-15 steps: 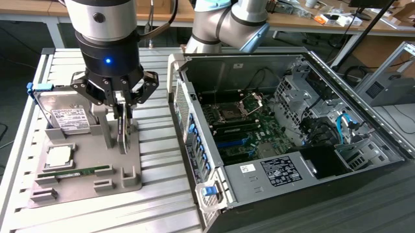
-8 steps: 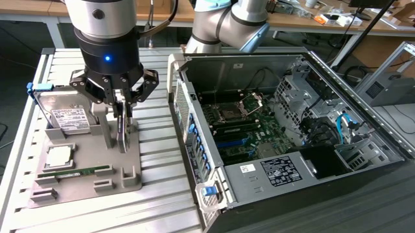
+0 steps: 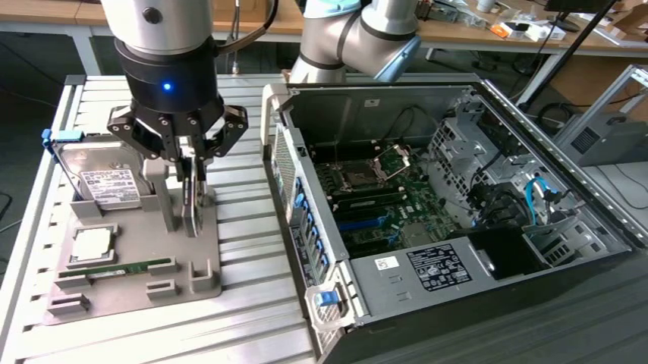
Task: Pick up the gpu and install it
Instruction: 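Pick up the gpu and move the gpu toward the slot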
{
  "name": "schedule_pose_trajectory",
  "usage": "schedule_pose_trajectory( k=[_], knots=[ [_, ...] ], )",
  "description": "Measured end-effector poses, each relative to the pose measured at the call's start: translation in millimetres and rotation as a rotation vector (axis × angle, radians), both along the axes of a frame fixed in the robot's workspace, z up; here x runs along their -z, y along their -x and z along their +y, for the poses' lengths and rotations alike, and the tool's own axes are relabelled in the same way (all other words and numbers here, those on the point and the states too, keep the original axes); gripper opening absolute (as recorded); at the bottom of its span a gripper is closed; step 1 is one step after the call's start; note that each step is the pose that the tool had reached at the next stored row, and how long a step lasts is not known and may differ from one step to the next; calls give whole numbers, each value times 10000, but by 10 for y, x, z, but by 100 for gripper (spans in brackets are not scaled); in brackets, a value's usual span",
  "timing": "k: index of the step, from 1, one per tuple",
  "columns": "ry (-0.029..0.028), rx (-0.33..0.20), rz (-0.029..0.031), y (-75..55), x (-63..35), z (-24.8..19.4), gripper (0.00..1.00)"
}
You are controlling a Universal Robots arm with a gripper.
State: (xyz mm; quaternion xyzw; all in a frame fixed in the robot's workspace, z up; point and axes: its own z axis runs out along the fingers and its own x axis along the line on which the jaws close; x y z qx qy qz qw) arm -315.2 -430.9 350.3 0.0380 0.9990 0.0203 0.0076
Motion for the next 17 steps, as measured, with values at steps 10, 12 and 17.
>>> schedule_pose_trajectory(
  k=[10, 12, 17],
  knots=[
    [0, 0, 0, 0, -53, 0, 27],
    [0, 0, 0, 0, -65, 0, 27],
    [0, 0, -1, 0, -84, 0, 27]
  ],
)
